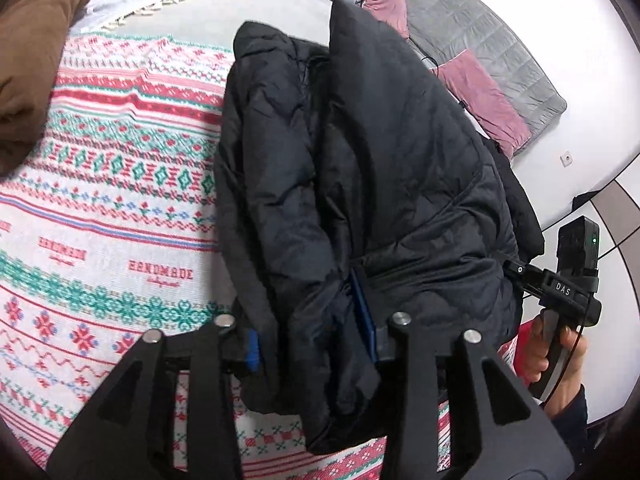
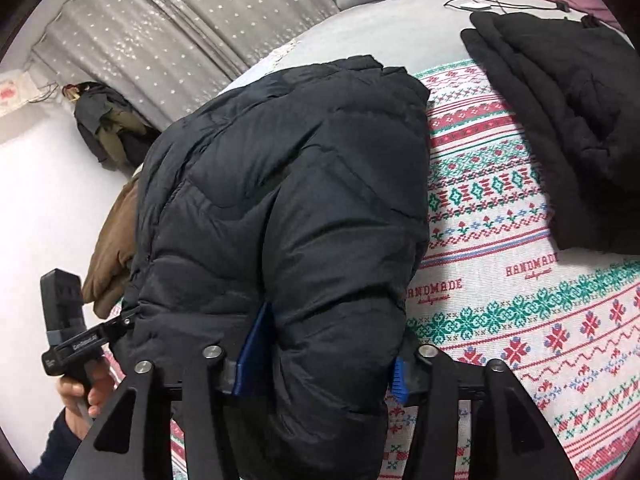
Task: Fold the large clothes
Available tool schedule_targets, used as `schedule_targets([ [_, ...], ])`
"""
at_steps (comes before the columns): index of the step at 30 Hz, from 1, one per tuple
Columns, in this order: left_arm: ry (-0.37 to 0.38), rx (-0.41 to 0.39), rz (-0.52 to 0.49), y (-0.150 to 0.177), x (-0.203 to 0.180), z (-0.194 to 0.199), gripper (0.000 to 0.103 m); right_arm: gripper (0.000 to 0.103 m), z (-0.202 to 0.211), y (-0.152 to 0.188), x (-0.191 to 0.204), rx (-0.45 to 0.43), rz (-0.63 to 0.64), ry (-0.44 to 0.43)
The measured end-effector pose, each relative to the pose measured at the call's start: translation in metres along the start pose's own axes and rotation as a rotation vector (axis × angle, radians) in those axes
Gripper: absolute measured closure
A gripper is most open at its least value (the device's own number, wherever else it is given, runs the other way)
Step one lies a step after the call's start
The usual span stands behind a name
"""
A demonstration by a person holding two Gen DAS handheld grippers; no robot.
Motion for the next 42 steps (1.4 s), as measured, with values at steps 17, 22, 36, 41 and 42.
schedule_targets([
  [17, -0.088, -0.106, -0.046, 0.003, -0.008, 0.048, 0.053, 0.041, 0.058, -0.019, 0.028, -0.146, 0.024, 0.128],
  [22, -0.221, -0.198, -0.112, 0.008, -0.022, 0.084, 0.040, 0.041, 0.087, -0.015, 0.056, -0.202, 0.061, 0.131],
  [36, -0.351, -0.239, -0.261, 0.078, -0.094, 0.165, 0.017, 0.022, 0.156, 0.052, 0.153, -0.292, 0.262, 0.221],
  [41, -0.352, -0.282, -0.274, 0.098, -0.102, 0.182, 0.008, 0.011, 0.186, 0.080, 0.169, -0.355, 0.258, 0.197],
  [42, -0.356, -0.281, -0.287, 0.101, -0.104, 0.184, 0.008, 0.010, 0.191, 0.085, 0.172, -0.368, 0.262, 0.196],
])
Point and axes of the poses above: each gripper's, at about its wrist camera, not at the fingertips, and z roughly against the way its jaws point, x to its left, y to its underside, the point moved 7 cm from there along -z, roughly the way its jaws point, and after that the axes turned 5 degrees about -x, right-handed, at the moved point
